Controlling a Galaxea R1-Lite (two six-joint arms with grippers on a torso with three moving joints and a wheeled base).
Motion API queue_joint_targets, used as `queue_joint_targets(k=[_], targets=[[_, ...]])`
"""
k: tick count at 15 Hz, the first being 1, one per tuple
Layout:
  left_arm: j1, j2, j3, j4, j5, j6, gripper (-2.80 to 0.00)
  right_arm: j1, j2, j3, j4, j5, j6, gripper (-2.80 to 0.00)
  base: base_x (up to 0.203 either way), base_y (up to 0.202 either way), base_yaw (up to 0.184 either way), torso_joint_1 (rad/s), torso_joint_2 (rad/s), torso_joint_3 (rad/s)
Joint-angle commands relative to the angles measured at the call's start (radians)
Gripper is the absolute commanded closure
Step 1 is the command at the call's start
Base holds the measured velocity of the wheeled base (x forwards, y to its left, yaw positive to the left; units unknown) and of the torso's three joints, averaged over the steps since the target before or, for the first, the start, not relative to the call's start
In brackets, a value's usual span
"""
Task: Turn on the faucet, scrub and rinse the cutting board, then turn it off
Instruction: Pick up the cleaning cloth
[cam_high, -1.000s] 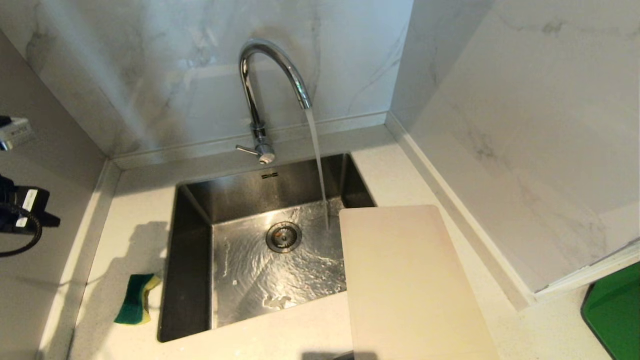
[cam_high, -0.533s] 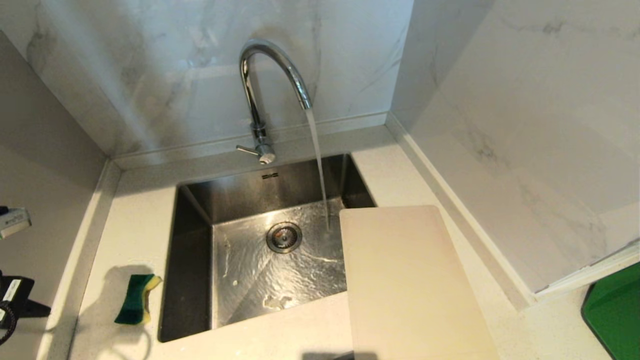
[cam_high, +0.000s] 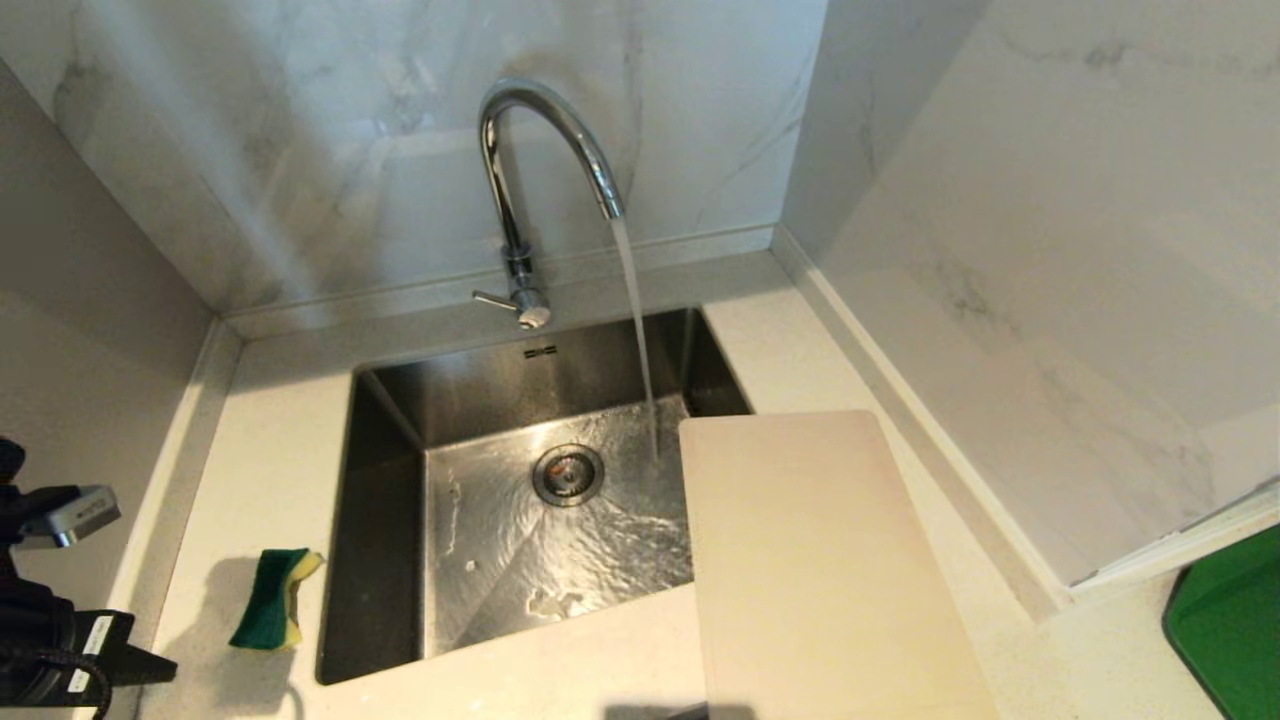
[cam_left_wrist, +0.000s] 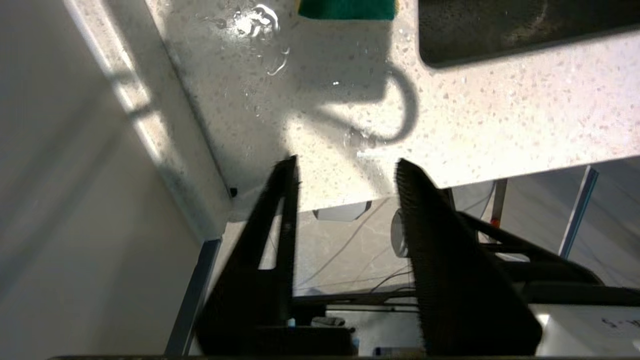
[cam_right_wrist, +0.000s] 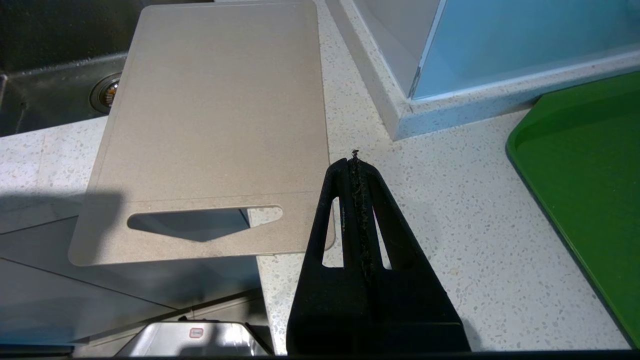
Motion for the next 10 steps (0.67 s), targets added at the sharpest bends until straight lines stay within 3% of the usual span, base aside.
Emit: queue_joint_targets(k=[1,10], targets=[[-0.006,0.062,0.011,-0.027,0.001,-0.008,-2.8,0.0,0.0,0.0,0.0,0.0,0.0,0.0,0.0,0.0,0.0,0.0,0.0,0.0],[0.002,0.237,0.006,-0.188,0.013,-0.013,-2.8,0.0,0.0,0.0,0.0,0.0,0.0,0.0,0.0,0.0,0.0,0.0,0.0,0.0]])
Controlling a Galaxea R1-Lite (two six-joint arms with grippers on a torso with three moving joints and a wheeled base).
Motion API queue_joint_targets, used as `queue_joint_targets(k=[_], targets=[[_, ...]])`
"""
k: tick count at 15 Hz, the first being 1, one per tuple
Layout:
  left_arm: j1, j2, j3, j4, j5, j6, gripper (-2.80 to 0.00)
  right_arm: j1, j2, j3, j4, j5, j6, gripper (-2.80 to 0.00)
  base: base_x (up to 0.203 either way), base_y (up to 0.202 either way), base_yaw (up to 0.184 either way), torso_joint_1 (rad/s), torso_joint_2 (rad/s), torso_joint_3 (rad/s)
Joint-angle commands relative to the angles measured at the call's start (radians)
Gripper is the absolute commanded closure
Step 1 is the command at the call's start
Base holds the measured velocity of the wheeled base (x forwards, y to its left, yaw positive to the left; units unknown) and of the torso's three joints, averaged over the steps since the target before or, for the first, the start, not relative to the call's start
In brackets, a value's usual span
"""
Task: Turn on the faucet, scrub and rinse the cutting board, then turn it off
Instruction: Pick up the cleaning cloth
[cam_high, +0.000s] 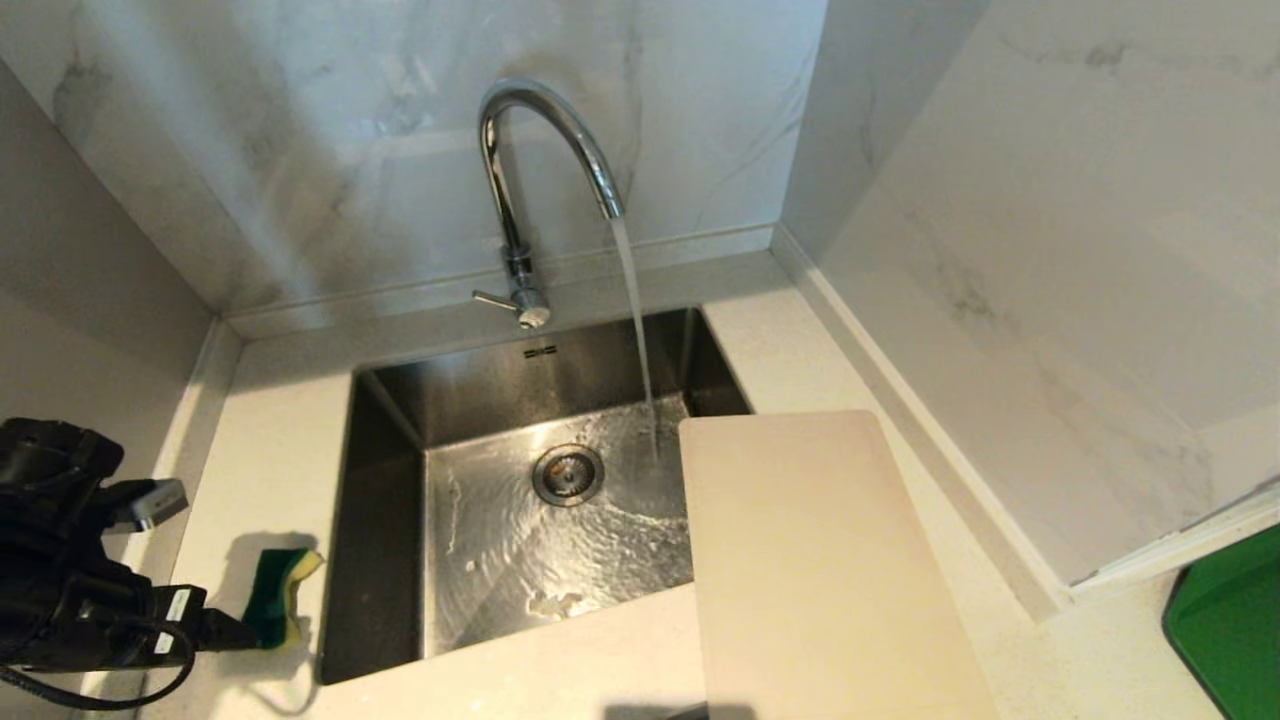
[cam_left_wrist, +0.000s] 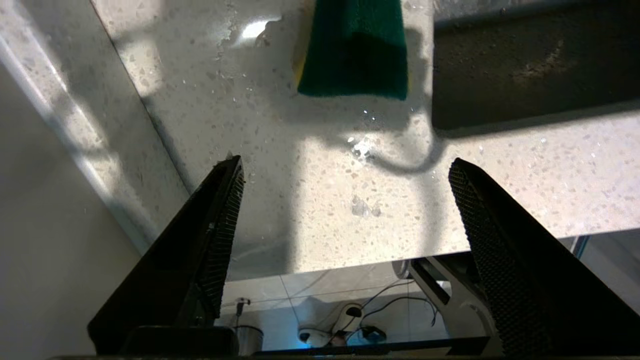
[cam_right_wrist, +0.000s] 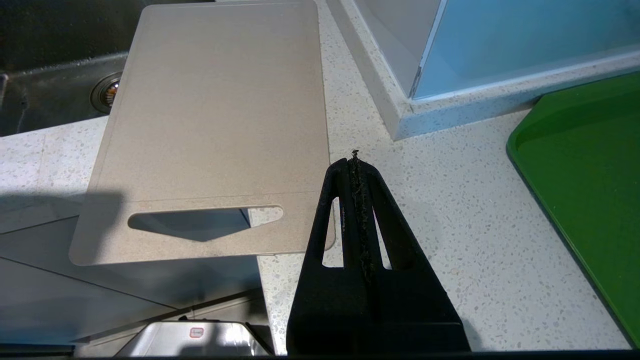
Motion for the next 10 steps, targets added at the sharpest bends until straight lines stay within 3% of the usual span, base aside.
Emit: queue_joint_targets(k=[1,10], targets=[[0.013,0.075,-0.007,-0.023,0.001,-0.001,-2.8,0.0,0.0,0.0,0.0,0.0,0.001,0.0,0.0,0.0,0.0,0.0,0.0,0.0],[0.025,0.209,-0.052,-0.163,0.001,-0.018,-2.8,0.0,0.0,0.0,0.0,0.0,0.001,0.0,0.0,0.0,0.0,0.0,0.0,0.0]])
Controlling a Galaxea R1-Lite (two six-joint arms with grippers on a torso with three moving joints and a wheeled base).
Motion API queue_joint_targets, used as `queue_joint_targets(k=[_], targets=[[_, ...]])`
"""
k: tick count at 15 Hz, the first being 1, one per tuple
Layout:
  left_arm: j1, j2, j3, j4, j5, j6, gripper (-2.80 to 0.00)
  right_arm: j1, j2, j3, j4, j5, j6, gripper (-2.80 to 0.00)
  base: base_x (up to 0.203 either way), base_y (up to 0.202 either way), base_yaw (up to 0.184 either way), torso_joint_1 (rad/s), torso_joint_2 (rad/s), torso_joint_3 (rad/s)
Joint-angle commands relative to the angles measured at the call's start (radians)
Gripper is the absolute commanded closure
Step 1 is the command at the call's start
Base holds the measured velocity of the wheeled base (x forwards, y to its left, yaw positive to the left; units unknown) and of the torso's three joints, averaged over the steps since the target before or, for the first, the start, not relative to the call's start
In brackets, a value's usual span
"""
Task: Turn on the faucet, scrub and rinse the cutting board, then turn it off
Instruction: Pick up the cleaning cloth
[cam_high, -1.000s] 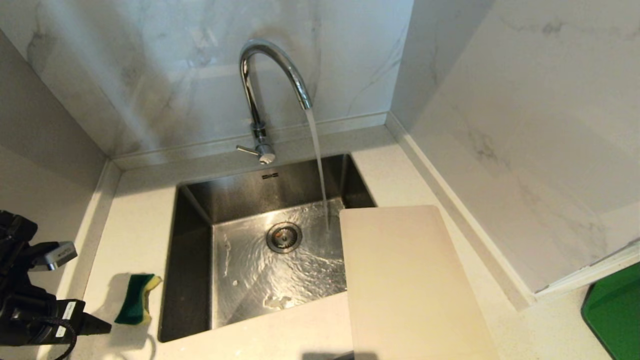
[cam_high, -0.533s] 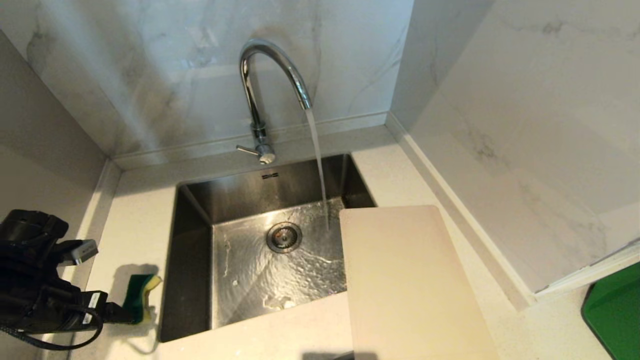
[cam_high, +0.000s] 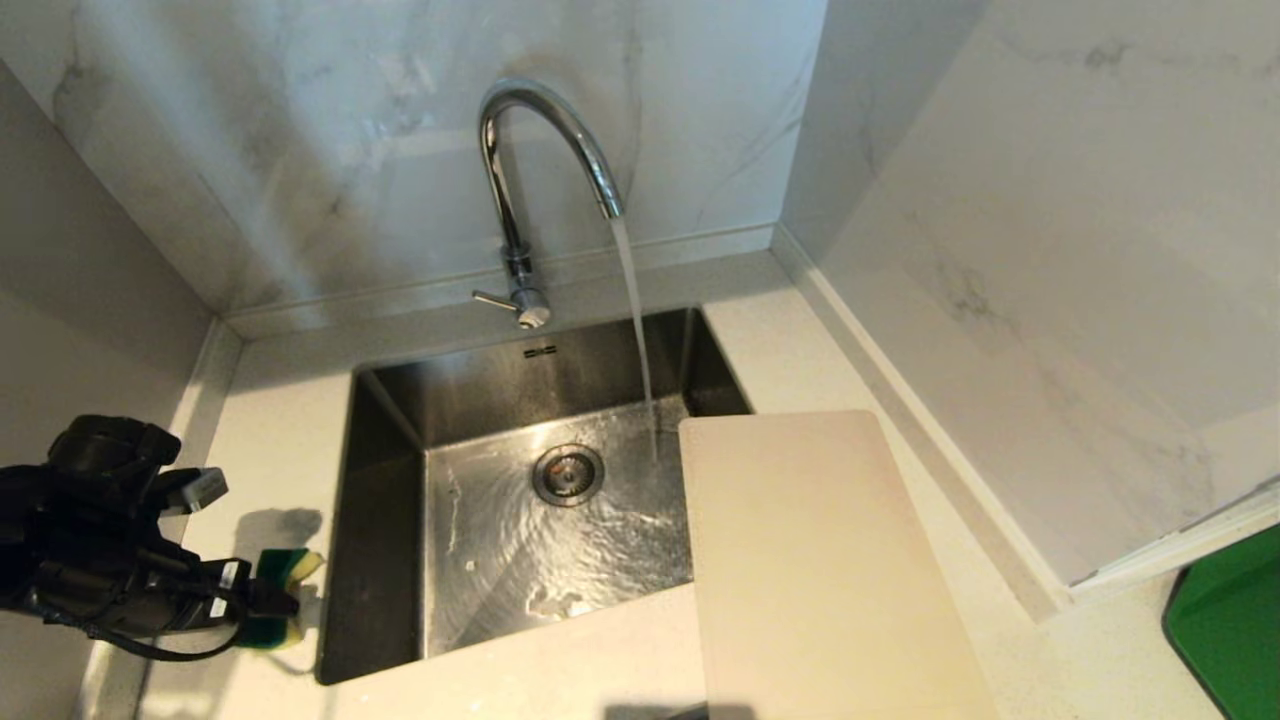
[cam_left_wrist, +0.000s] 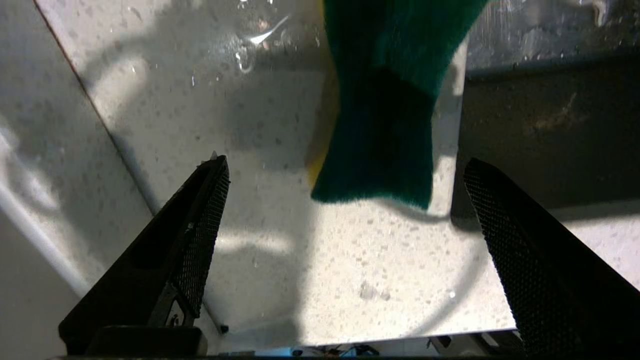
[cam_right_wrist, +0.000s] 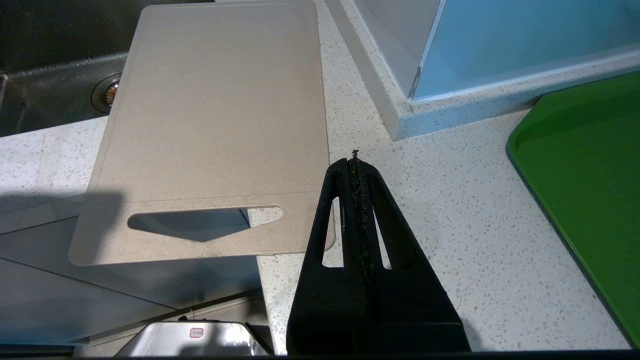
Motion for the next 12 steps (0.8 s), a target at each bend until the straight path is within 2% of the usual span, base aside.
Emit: queue_joint_targets(k=[1,7,12], targets=[[0.0,0.044,-0.019,-0.022,0.001,-0.023,-2.8,0.0,0.0,0.0,0.0,0.0,0.0,0.0,0.0,0.0,0.0,0.0,0.0,0.0],[0.002,0.079,-0.041,-0.045,0.003,-0.025,-2.8,0.0,0.0,0.0,0.0,0.0,0.0,0.0,0.0,0.0,0.0,0.0,0.0,0.0],[0.046,0.078,-0.038,-0.061,0.005,-0.013,-2.8,0.0,0.0,0.0,0.0,0.0,0.0,0.0,0.0,0.0,0.0,0.0,0.0,0.0]])
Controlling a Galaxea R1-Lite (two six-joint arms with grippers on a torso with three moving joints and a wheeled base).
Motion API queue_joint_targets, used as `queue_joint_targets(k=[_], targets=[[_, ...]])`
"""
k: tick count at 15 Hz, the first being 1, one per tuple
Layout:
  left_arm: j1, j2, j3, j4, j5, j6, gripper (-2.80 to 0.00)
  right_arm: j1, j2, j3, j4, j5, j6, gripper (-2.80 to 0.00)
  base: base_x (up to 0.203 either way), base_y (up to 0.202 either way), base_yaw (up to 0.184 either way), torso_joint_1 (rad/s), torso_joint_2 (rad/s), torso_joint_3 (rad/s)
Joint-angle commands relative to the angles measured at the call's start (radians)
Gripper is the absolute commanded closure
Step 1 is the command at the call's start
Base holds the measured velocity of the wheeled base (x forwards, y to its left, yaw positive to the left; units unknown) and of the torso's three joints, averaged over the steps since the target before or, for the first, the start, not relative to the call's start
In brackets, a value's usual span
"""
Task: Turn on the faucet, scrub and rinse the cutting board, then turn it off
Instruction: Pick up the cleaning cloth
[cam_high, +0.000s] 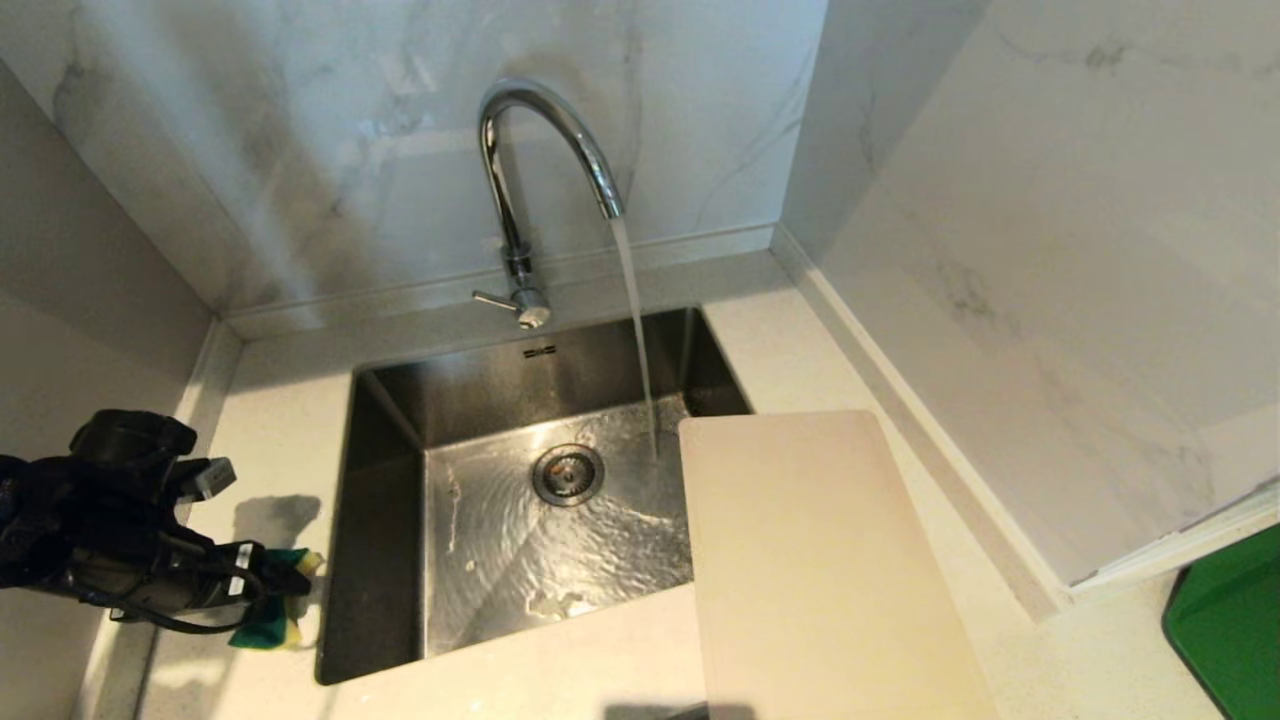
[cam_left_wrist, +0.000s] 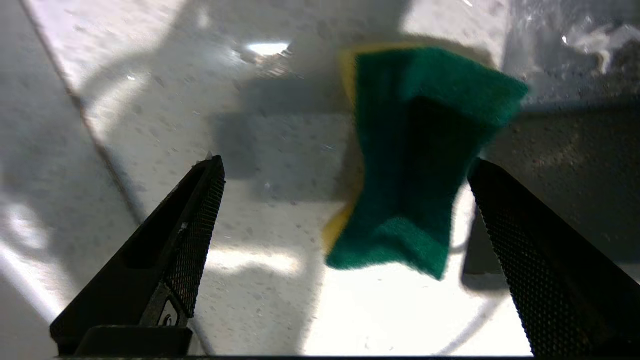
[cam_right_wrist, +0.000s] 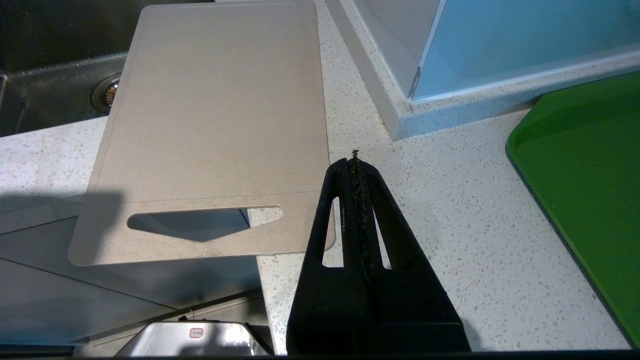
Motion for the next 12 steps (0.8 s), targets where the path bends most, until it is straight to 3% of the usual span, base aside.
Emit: queue_joint_targets(k=[1,5,6,12], targets=[[0.022,-0.001,0.003,0.001,-0.001,0.004,-2.8,0.0,0.0,0.0,0.0,0.0,0.0,0.0,0.0,0.0,0.0,0.0,0.0,0.0],[0.041,0.004,0.009,-0.001,-0.003,0.015,-2.8,0.0,0.0,0.0,0.0,0.0,0.0,0.0,0.0,0.0,0.0,0.0,0.0,0.0],[0.039,0.005,0.01,-0.001,-0.003,0.017,0.0,0.0,0.0,0.0,0.0,0.0,0.0,0.0,0.0,0.0,0.0,0.0,0.0,0.0],[-0.016,-0.009,0.033,-0.001,-0.021,-0.004,0.0,0.0,0.0,0.0,0.0,0.0,0.0,0.0,0.0,0.0,0.0,0.0,0.0,0.0]])
